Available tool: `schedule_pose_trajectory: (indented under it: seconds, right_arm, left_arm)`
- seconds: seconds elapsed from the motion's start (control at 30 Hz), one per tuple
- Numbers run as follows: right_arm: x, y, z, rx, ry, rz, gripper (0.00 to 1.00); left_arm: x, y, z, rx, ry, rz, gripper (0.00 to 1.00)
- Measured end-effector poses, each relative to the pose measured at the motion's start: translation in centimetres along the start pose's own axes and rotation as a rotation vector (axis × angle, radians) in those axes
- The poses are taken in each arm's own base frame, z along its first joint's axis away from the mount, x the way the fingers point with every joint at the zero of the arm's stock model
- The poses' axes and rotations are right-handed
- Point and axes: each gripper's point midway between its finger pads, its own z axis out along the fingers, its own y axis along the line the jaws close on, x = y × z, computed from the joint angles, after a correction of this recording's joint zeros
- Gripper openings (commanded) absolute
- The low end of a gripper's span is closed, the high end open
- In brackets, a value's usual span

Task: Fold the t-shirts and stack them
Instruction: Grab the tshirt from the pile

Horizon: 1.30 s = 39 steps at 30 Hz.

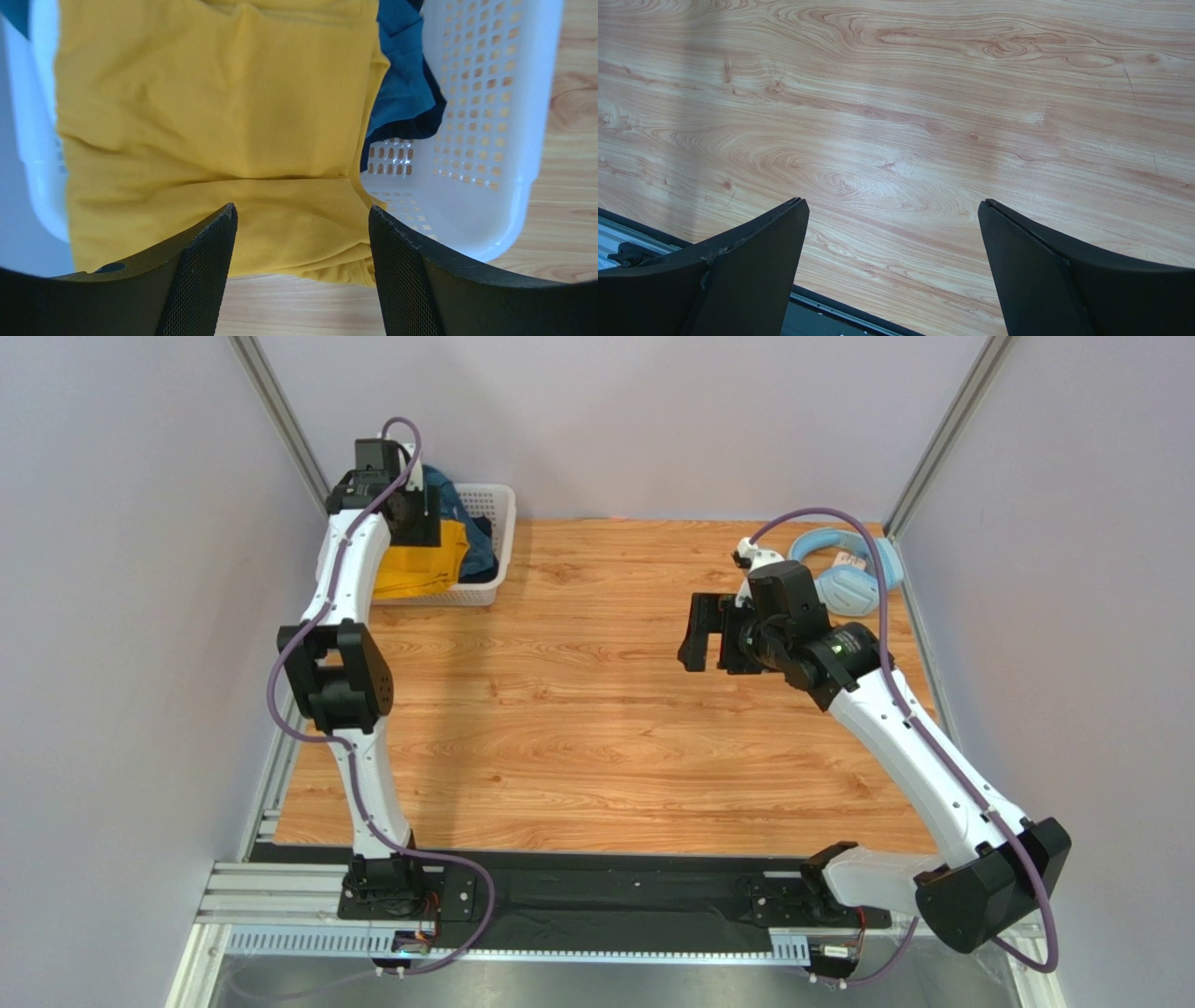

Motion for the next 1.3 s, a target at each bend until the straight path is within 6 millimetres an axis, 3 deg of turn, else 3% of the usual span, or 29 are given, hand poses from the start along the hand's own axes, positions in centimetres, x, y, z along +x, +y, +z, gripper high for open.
schedule_pose_trajectory:
  seconds: [0.13, 0.23, 0.43, 0.7, 0.8, 0.83, 0.87, 1.17, 1.3]
  right_arm:
    - [0.4, -0.2, 0.1, 0.004, 0.009, 0.000, 1.00]
    - [0.5, -0.2, 0.2, 0.006, 0.013, 0.001, 1.00]
    - [1.0, -0.4, 0.4, 0.012, 0.026, 0.001, 1.00]
    - [1.0, -0.4, 0.4, 0.012, 0.026, 0.000, 1.00]
    - [1.0, -0.4, 0.4, 0.011, 0.026, 0.000, 1.00]
    - [1.0, -0.4, 0.4, 0.011, 0.026, 0.000, 1.00]
    - [1.0, -0.4, 0.4, 0.012, 0.026, 0.000, 1.00]
    - [1.0, -0.4, 0.4, 0.012, 0.026, 0.000, 1.00]
    - [0.9, -0.4, 0.2, 0.009, 0.021, 0.001, 1.00]
  left_arm:
    - [3.0, 0.0, 2.6, -0.001, 0.096, 0.000, 0.75]
    - [4.4, -0.1, 3.3, 0.001, 0.139, 0.001, 0.74]
    - [4.6, -0.1, 3.4, 0.004, 0.147, 0.000, 0.74]
    - [6.8, -0.3, 4.3, 0.009, 0.211, 0.002, 0.70]
    - [7.0, -0.3, 4.8, 0.012, 0.216, 0.004, 0.41]
    - [7.2, -0.5, 4.8, 0.020, 0.220, 0.006, 0.13]
    - [7.3, -0.6, 4.8, 0.027, 0.224, 0.006, 0.00]
    - [7.7, -1.8, 4.0, 0.105, 0.247, 0.000, 0.00]
    - [6.1, -3.2, 0.6, 0.178, 0.218, -0.022, 0.00]
